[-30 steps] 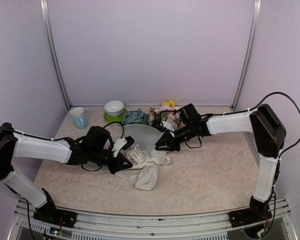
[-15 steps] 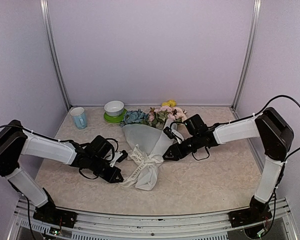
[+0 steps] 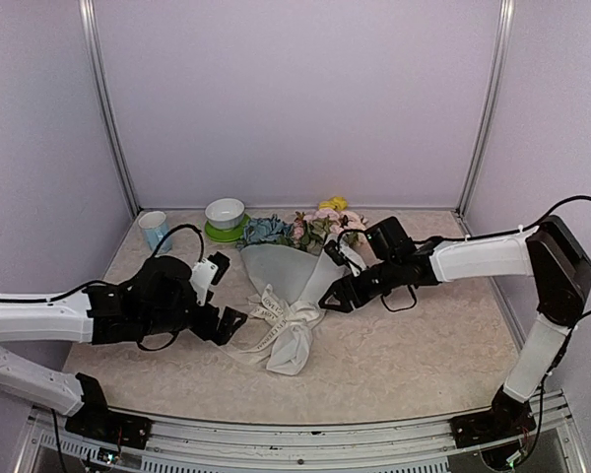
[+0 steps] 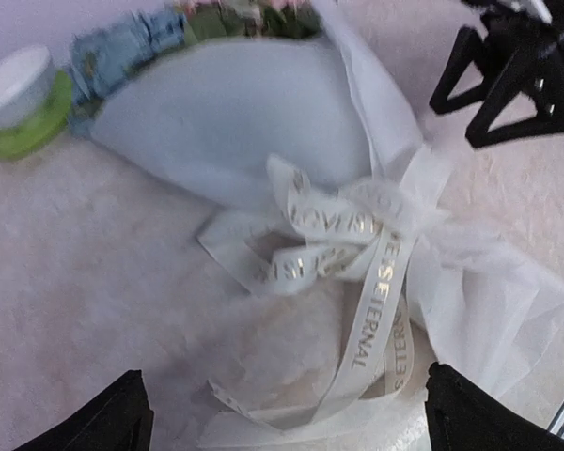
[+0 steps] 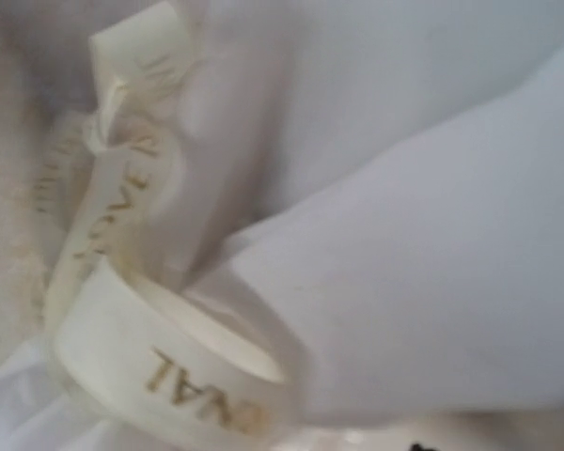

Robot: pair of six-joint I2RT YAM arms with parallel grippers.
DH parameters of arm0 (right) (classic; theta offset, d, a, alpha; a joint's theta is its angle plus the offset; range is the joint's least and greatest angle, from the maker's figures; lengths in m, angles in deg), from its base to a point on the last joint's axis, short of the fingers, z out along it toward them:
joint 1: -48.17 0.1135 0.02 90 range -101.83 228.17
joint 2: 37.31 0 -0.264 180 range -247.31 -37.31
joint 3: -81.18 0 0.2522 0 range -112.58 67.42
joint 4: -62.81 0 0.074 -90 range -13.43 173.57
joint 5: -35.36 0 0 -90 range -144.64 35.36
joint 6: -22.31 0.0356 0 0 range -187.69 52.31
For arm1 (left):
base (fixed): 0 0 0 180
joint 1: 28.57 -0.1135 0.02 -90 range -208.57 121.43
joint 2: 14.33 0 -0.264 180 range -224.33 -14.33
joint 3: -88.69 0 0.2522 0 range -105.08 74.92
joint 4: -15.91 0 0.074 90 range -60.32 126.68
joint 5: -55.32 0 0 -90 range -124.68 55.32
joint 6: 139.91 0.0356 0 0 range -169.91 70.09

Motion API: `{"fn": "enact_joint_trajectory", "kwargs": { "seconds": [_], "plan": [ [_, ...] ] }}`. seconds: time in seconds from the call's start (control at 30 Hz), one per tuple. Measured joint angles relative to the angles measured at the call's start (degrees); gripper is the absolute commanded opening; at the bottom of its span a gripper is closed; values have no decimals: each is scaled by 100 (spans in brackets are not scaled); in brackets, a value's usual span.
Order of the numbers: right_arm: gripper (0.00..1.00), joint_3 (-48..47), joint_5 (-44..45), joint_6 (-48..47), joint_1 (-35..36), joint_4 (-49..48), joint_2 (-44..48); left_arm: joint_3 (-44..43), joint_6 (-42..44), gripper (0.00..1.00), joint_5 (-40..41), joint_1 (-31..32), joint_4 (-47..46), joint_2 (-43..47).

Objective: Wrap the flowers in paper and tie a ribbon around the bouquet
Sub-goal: Tie the half-tied ribbon around the folded bouquet, then adjust the half-tied ribbon on the folded bouquet.

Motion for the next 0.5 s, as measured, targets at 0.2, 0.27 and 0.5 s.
{"fn": "enact_joint_trajectory", "kwargs": {
  "seconds": [0.2, 0.27, 0.5],
  "plan": [
    [100, 516, 1668, -529, -13, -581, 1421, 1534, 450, 94, 1755, 52, -3622, 1777],
    [96, 966, 2284, -400, -44, -1429, 1941, 2205, 52, 69, 1731, -407, -4975, 1834],
    [80, 1084, 2253, 588, -363, -2168, 2057, 492, -1126, 76, 612, -1910, -3993, -28]
  ]
}}
